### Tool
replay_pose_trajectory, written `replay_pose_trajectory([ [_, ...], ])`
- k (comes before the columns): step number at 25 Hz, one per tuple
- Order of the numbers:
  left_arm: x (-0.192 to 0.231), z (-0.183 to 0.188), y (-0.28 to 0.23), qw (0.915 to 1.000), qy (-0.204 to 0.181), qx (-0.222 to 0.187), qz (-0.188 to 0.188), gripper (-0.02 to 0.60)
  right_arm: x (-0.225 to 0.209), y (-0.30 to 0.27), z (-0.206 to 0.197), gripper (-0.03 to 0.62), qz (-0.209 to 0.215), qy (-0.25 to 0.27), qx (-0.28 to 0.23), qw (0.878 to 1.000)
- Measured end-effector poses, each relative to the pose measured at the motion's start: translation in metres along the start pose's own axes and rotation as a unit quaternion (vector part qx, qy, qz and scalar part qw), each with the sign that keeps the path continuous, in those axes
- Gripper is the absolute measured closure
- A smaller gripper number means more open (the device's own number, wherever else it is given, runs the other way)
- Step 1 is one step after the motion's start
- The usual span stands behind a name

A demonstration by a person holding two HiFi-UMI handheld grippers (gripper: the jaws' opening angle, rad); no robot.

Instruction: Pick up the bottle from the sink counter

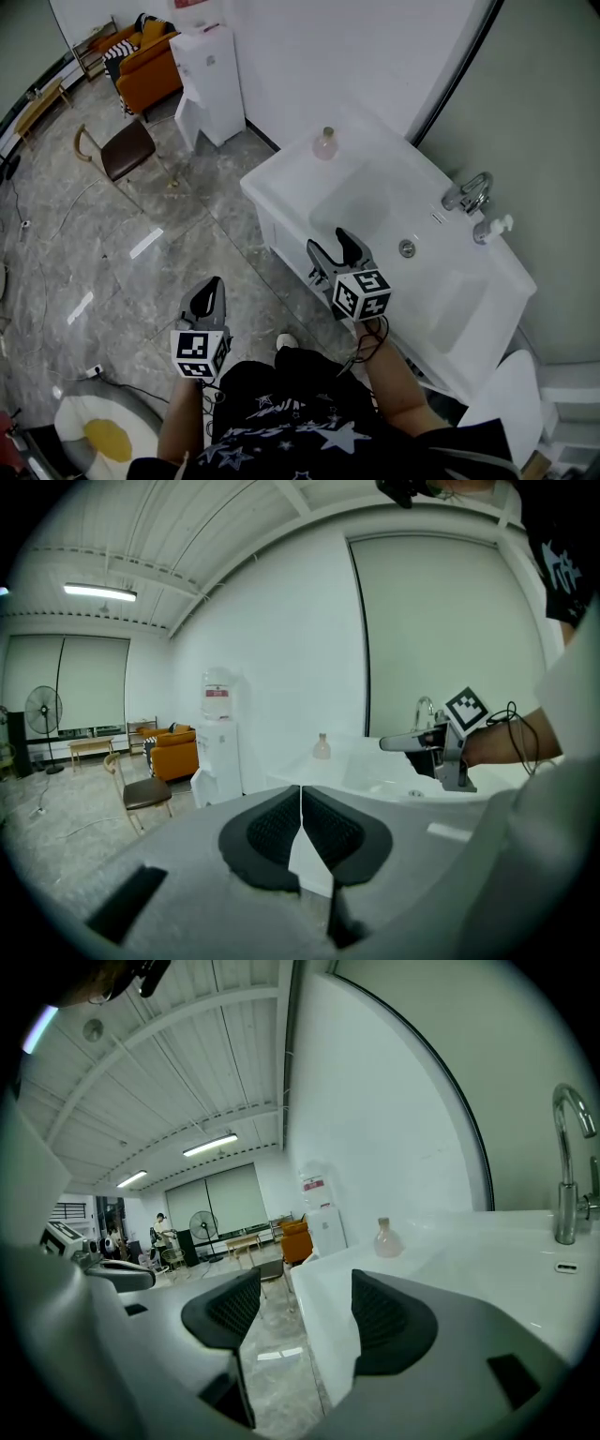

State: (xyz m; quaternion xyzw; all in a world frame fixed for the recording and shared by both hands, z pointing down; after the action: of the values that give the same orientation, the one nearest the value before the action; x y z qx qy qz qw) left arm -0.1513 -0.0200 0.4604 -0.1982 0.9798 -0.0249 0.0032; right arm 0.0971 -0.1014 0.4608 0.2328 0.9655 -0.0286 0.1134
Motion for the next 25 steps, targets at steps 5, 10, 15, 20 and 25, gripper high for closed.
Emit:
replay_pose_trajectory([
  [5, 0.002, 0.005, -0.027, 1.0, 0.001, 0.001, -0.002, 0.56, -0.016, -0.021, 0.002, 0.303, 0.001, -0.007, 0.0, 1.0],
  [10, 0.009, 0.003, -0.057, 0.9998, 0.015, -0.001, -0.014, 0.56, -0.033, -0.038, -0.001, 0.303, -0.015, -0.017, 0.001, 1.0],
  [15, 0.027, 0.003, -0.108, 0.9995, 0.005, -0.004, -0.031, 0.56, -0.058, -0.064, -0.004, 0.303, -0.038, -0.009, 0.004, 0.999],
  [20, 0.047, -0.005, -0.173, 0.9974, 0.009, -0.001, -0.072, 0.56, -0.092, -0.103, 0.0, 0.303, -0.076, 0.003, 0.002, 0.997],
  [25, 0.072, -0.008, -0.251, 0.9932, 0.017, 0.0, -0.115, 0.559, -0.123, -0.157, 0.007, 0.303, -0.115, 0.023, 0.007, 0.993],
])
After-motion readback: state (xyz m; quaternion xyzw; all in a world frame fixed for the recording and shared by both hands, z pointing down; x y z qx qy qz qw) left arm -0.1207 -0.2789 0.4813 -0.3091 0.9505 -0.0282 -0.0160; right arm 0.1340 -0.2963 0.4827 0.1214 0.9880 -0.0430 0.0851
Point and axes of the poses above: the fingertips, and each gripper's own axes: y backward along the fingers, x to its left, z out of its top, the point moved 3 cm from there along y, backward along the fingers, and after that the axes turned 15 degrees about -x, right-handed, at the moved point
